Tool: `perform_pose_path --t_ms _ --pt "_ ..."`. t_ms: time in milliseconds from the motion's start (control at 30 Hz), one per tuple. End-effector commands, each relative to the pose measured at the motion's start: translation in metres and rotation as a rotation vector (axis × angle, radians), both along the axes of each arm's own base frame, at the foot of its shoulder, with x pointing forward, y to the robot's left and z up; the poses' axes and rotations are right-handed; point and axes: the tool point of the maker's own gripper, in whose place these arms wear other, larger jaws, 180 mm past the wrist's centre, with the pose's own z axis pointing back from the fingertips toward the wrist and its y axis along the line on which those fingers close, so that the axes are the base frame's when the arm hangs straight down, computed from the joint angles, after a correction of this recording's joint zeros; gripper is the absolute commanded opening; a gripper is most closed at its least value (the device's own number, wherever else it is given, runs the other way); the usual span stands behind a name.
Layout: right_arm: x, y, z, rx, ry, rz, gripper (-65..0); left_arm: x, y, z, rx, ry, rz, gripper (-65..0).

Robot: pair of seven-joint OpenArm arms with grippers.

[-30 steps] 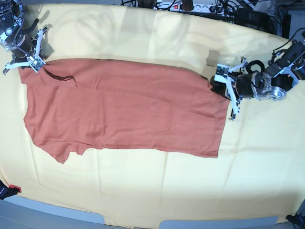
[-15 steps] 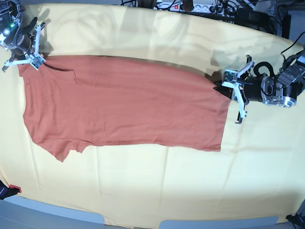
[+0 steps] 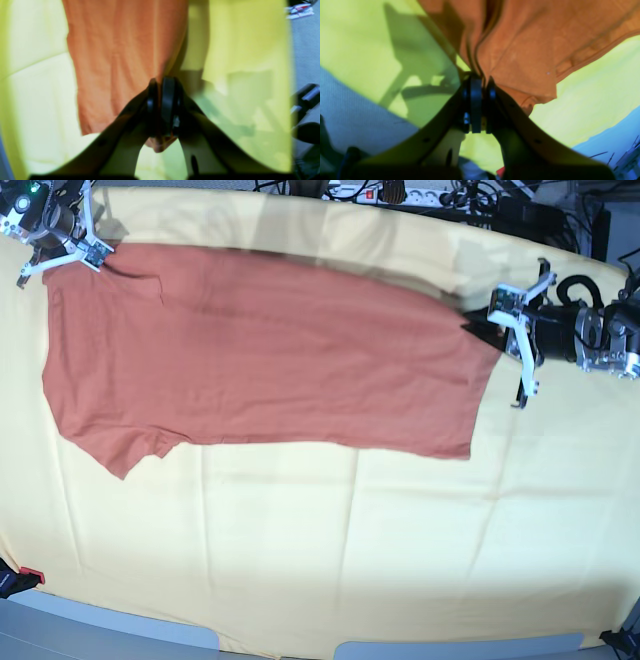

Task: Fold the T-shirt properly
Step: 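Pull the grasped edge toward the arm bases to straighten the shirt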

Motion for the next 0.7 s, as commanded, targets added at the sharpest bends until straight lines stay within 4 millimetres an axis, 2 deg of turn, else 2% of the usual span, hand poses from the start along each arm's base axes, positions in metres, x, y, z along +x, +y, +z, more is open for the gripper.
perform_pose_path --t_ms 0,67,300,333,367,467,533,567,667 --pt "0.0 -0.007 0.005 -0.036 0.007 0.012 -65.0 -0.001 0.002 0.008 -0.003 -0.006 0.002 -65.0" --pt "-0.005 -0.008 0.004 -0.043 0.021 0.01 -65.0 -0.007 0.004 0.004 0.01 0.007 -0.006 -65.0" --pt "-0.008 -0.009 0.003 -0.044 0.034 0.001 -65.0 -0.008 0.006 0.001 0.02 0.006 -0.012 -65.0" --pt "-0.008 -0.009 0.003 -0.045 0.035 0.001 -65.0 -0.008 0.006 0.001 0.02 0.006 -0.012 -63.2" --pt "-0.008 -0.009 0.003 -0.047 0.036 0.0 -65.0 -0.008 0.006 0.001 0.019 0.006 -0.012 -56.6" --pt "-0.011 -0.007 0.004 -0.037 0.048 -0.011 -41.7 -0.009 0.005 0.002 0.013 0.014 -0.004 -33.4" --pt "-0.013 -0.002 0.006 -0.027 0.062 -0.023 -27.8 -0.009 0.004 0.002 0.009 0.017 -0.001 -24.7" --pt "-0.013 0.0 0.008 -0.025 0.067 -0.024 -25.1 -0.009 0.005 0.002 0.012 0.017 0.0 -24.1" --pt "-0.008 0.007 0.019 -0.037 0.042 -0.014 -24.8 -0.007 0.007 0.001 0.029 0.011 0.005 -24.3"
